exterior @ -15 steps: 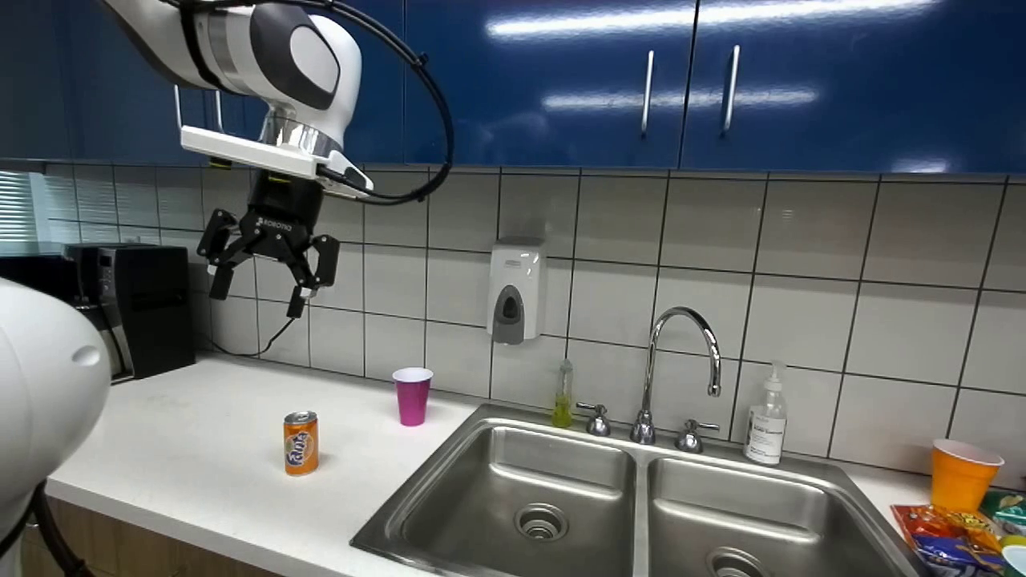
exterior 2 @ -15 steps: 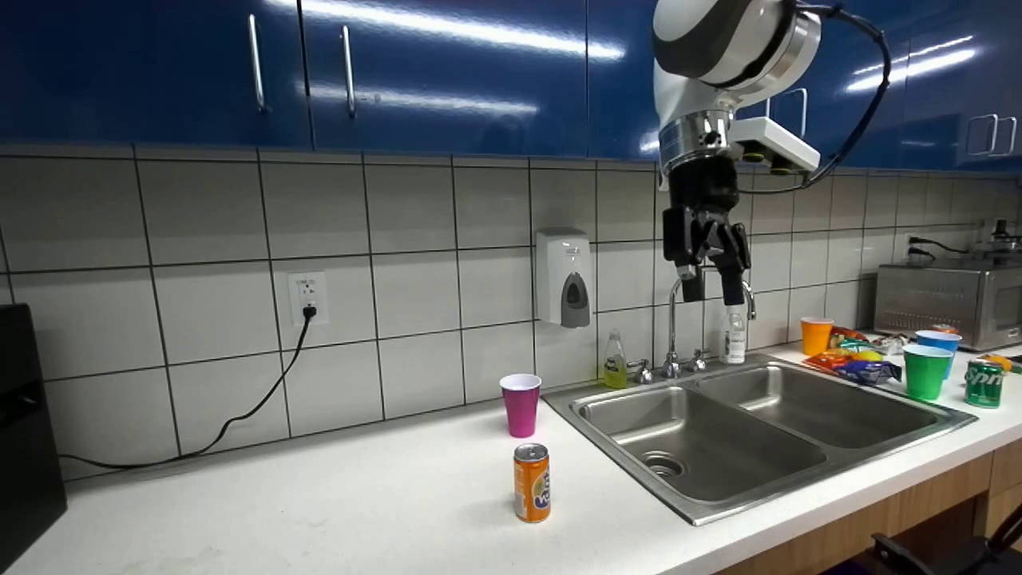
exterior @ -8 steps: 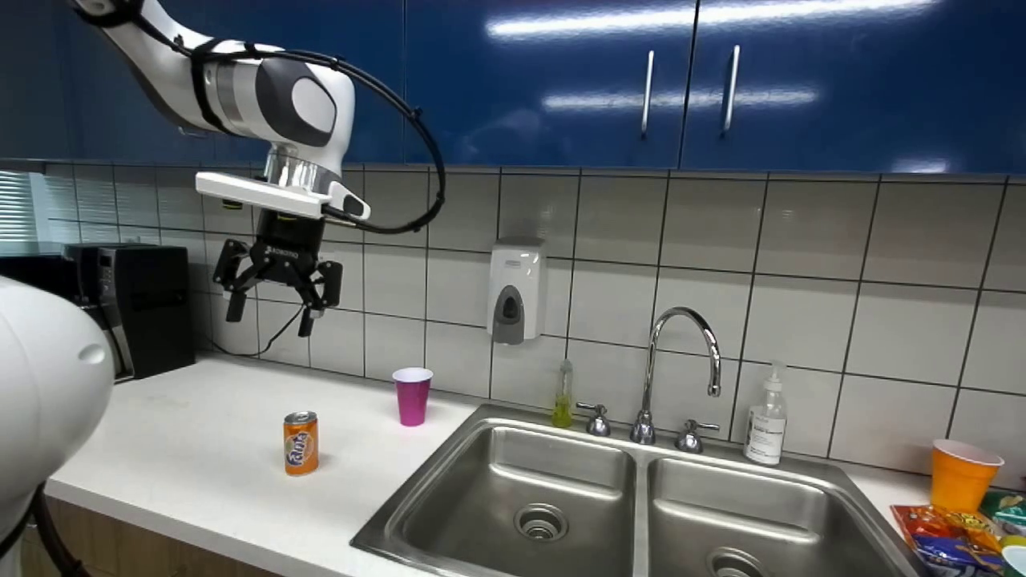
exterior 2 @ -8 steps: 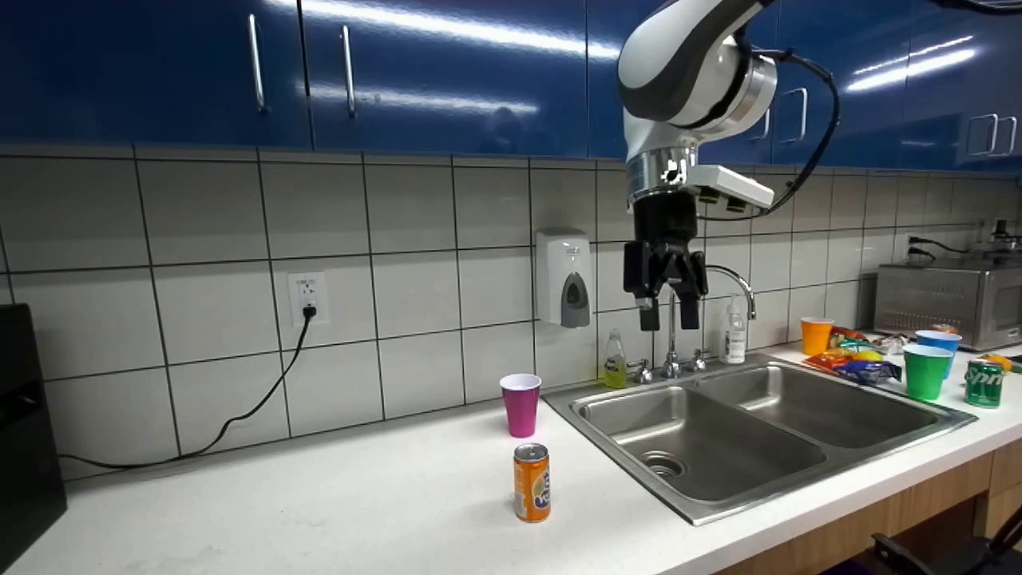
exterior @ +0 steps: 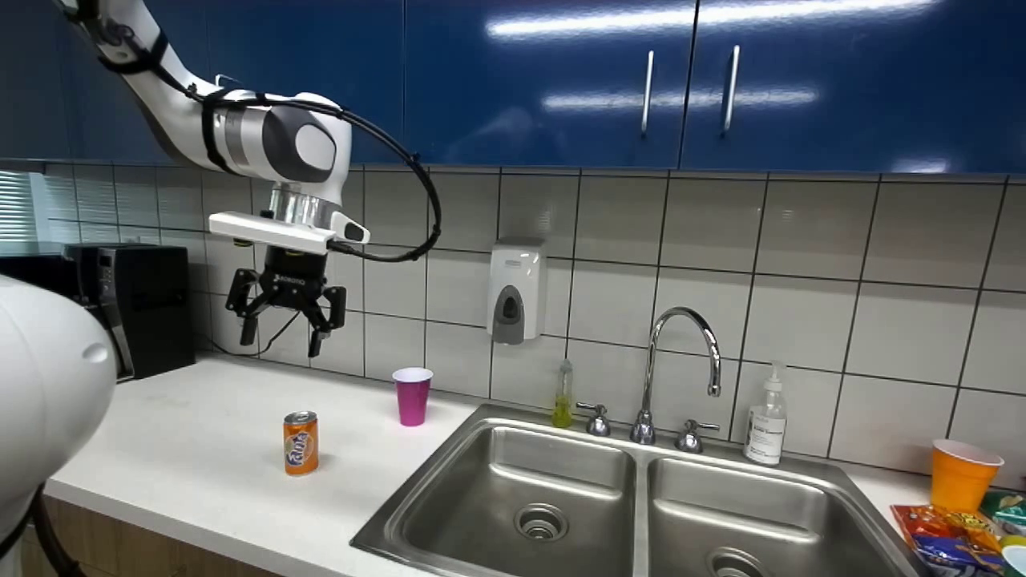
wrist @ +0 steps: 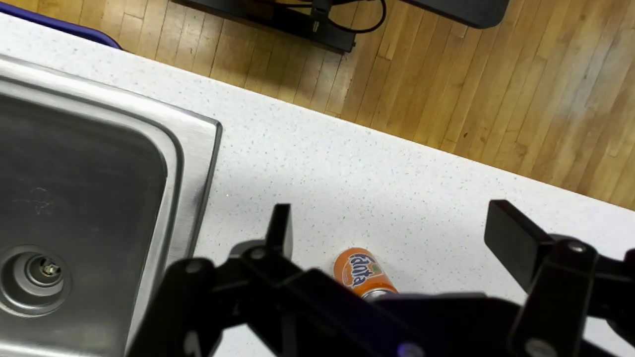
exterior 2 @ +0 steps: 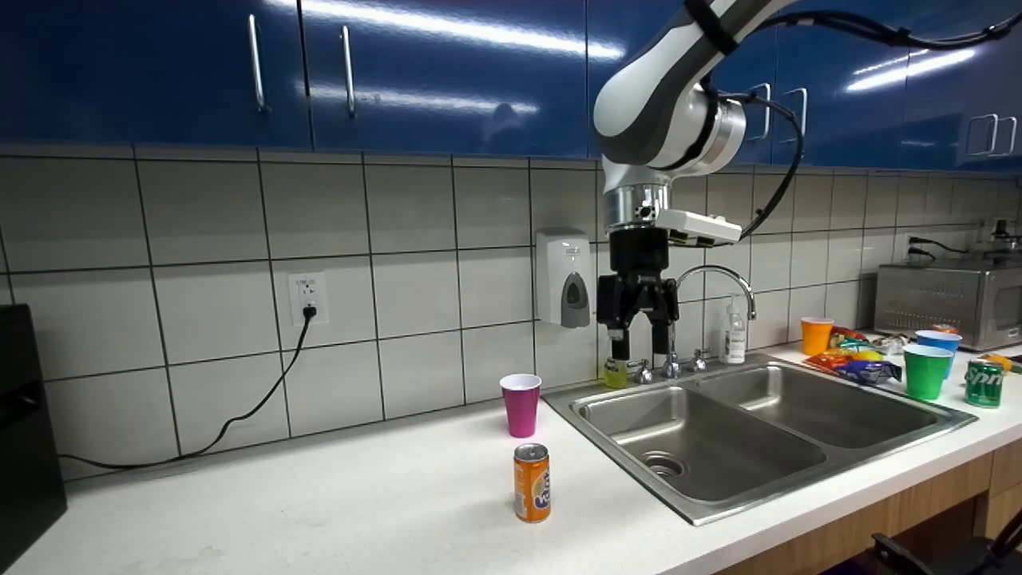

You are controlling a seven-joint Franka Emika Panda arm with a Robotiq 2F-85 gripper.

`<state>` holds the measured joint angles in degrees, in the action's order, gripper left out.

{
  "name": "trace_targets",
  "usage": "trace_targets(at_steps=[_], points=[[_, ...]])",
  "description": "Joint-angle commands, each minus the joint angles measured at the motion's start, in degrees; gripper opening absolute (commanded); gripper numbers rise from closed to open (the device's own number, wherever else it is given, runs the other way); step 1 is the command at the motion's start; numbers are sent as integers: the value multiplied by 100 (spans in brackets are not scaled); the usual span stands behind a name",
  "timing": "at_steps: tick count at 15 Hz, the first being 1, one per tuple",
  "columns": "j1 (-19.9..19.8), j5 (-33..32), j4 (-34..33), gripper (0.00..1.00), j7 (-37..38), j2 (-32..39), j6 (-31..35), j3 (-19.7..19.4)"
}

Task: Put the orange can in the sink on the left.

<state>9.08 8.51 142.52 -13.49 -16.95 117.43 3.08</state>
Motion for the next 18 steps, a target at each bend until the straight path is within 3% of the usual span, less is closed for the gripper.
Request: trace_targets(at_steps=[1,18], points=[[65,51,-101,100,66,375,348,149],[147,-33,-826,100,137,2233,1535,609]])
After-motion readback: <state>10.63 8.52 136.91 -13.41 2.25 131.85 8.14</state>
